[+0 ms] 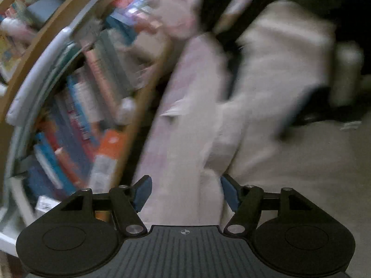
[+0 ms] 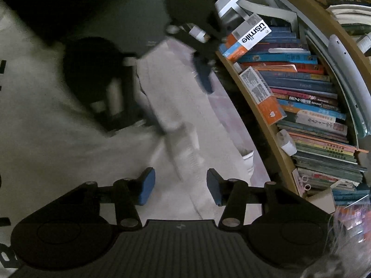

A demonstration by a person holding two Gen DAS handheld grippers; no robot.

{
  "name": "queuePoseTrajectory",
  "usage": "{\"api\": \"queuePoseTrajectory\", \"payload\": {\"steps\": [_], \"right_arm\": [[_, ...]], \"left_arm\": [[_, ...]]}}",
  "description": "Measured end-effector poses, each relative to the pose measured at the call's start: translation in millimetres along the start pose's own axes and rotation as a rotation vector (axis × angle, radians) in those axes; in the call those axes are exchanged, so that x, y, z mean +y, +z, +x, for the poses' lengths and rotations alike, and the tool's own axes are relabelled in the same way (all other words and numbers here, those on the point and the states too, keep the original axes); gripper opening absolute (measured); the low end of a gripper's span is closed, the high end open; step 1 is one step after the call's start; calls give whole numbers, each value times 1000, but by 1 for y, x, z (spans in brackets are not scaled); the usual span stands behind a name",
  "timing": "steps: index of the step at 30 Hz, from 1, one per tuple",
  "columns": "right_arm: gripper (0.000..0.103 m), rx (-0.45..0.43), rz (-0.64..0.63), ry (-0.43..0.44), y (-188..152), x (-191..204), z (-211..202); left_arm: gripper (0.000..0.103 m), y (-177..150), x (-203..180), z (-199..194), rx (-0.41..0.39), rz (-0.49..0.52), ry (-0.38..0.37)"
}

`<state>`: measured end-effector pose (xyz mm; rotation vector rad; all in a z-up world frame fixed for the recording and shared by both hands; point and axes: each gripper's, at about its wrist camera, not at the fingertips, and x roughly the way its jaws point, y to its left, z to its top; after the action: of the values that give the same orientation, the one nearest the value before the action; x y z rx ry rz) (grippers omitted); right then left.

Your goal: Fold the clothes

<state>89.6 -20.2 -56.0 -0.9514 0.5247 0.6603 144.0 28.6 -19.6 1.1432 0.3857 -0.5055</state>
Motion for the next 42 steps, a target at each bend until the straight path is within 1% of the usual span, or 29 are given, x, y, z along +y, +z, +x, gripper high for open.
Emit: {"api": "queuePoseTrajectory", "payload": {"steps": [4, 5, 7, 10, 11, 14, 16, 18, 20, 22, 25, 27, 28, 31, 34, 36, 38, 40, 42], "right_arm": [[53, 24, 53, -1, -2, -8, -1], [54, 28, 76, 1, -4, -11, -1], [57, 31, 126, 2, -7, -19, -2], [57, 51, 218, -20, -16, -34, -4], [57, 62, 253, -29, -20, -40, -4], [57, 97, 396, -43, -37, -63, -8], [57, 131, 508, -62, -52, -84, -9], [57, 165, 529, -110, -66, -103, -5], [57, 201, 540, -144, -76, -127, 7], [57, 248, 584, -199, -86, -156, 23], [57, 288, 730, -315, -102, -195, 28], [57, 273, 811, -325, -111, -204, 14], [58, 262, 839, -311, -116, -204, 5], [58, 233, 928, -208, -136, -192, -31], [58, 221, 1051, -90, -159, -169, -73], [58, 225, 1150, -5, -178, -150, -98], [57, 234, 1244, 66, -195, -129, -121], [57, 236, 1349, 113, -211, -112, -138], [56, 229, 1458, 157, -222, -97, -153]], "left_arm": [[66, -14, 77, 27, 148, -423, 130], [66, -20, 88, 28, 163, -482, 139], [66, -32, 91, 18, 153, -498, 112], [67, -48, 79, -5, 134, -461, 54], [67, -53, 75, -14, 135, -479, 36], [67, -67, 62, -45, 141, -588, -14], [67, -76, 58, -68, 122, -692, -64], [67, -84, 52, -85, 105, -769, -93], [67, -87, 37, -99, 120, -798, -115], [67, -87, 25, -103, 159, -776, -113], [67, -91, 17, -114, 198, -772, -78], [67, -98, 19, -123, 215, -794, -46], [67, -103, 22, -129, 227, -815, -28], [67, -120, 33, -147, 269, -919, 17], [67, -142, 39, -167, 318, -1082, 30], [67, -158, 38, -180, 355, -1195, 28], [67, -171, 35, -190, 386, -1286, 33], [66, -185, 32, -201, 414, -1389, 46], [66, -200, 28, -213, 426, -1519, 60]]}}
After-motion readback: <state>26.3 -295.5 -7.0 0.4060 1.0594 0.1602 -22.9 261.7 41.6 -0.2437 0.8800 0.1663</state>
